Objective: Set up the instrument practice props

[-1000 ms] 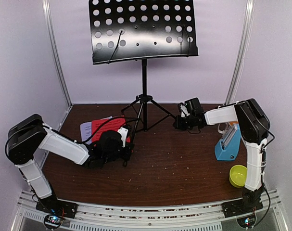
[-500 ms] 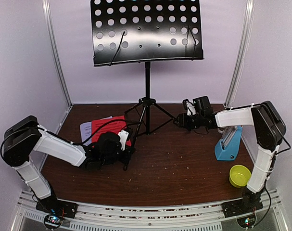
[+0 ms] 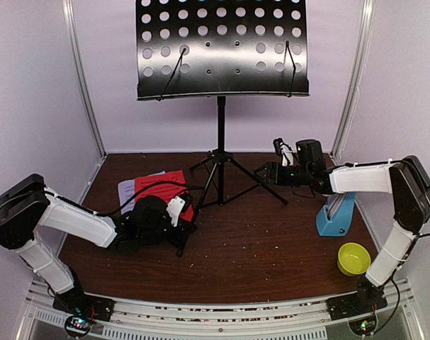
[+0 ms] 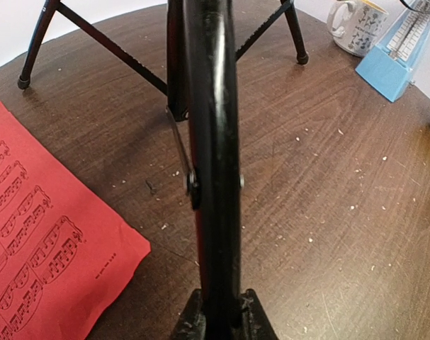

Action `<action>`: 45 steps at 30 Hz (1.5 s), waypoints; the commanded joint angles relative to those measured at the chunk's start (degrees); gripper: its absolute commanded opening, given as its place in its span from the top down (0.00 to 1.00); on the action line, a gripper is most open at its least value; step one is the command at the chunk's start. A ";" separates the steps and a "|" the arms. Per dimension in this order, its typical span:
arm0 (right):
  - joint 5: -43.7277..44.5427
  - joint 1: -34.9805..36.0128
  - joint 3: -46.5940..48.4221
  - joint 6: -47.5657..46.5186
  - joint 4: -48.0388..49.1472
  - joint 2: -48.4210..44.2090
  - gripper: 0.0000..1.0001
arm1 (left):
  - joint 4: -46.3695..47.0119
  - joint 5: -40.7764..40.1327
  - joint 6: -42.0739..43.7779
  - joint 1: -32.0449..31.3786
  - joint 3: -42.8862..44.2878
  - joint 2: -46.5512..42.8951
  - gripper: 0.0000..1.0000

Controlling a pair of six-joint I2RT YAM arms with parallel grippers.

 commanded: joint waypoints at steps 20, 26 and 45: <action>-1.83 1.56 -7.81 0.78 4.68 -11.97 0.23 | -21.62 -16.48 14.30 3.21 -3.78 -23.21 0.30; -2.69 1.66 -8.85 1.78 5.97 -11.65 0.23 | -14.04 -22.26 17.21 2.06 -11.93 -30.14 0.30; 1.61 10.77 -11.11 5.39 7.69 -9.63 0.39 | -6.22 19.83 -23.86 44.90 -13.94 -22.38 0.22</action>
